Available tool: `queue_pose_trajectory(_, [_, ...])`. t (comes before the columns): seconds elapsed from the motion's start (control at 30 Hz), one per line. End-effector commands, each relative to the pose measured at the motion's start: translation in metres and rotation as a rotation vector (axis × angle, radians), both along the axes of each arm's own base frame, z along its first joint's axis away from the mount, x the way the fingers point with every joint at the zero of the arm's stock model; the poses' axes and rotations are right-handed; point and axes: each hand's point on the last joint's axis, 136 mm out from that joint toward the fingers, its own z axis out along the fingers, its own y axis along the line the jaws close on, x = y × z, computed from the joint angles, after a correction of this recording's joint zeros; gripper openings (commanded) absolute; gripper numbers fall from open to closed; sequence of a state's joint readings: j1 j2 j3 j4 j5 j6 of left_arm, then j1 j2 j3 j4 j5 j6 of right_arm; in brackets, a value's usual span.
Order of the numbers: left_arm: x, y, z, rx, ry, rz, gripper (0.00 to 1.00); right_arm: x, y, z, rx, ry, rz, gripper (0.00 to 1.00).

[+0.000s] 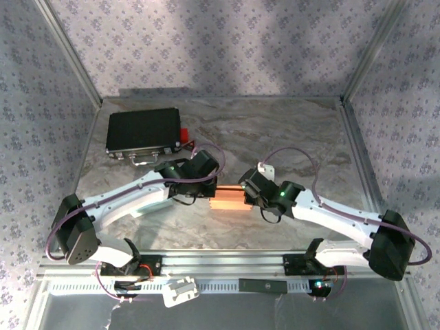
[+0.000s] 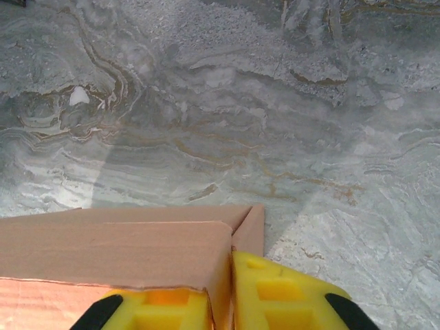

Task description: Fold the paper box

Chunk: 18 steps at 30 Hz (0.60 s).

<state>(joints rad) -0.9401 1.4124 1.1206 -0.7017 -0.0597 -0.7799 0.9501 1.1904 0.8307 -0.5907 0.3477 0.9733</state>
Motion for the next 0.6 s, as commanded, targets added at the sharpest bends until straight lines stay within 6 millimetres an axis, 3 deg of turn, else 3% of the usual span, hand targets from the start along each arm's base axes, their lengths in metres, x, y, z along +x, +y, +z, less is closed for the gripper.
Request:
queue_pose_trajectory(0.0, [-0.002,0.005,-0.006,0.040,-0.013,0.016,0.00,-0.008,-0.010,-0.001,-0.031,0.007,-0.005,0.19])
queue_pose_trajectory(0.3, [-0.005,0.009,-0.011,0.069,-0.017,0.021,0.00,-0.013,0.000,0.002,0.008,0.000,0.039,0.33])
queue_pose_trajectory(0.57, [-0.005,0.009,-0.009,0.071,-0.020,0.017,0.00,-0.017,0.001,0.024,0.094,-0.026,0.034,0.41])
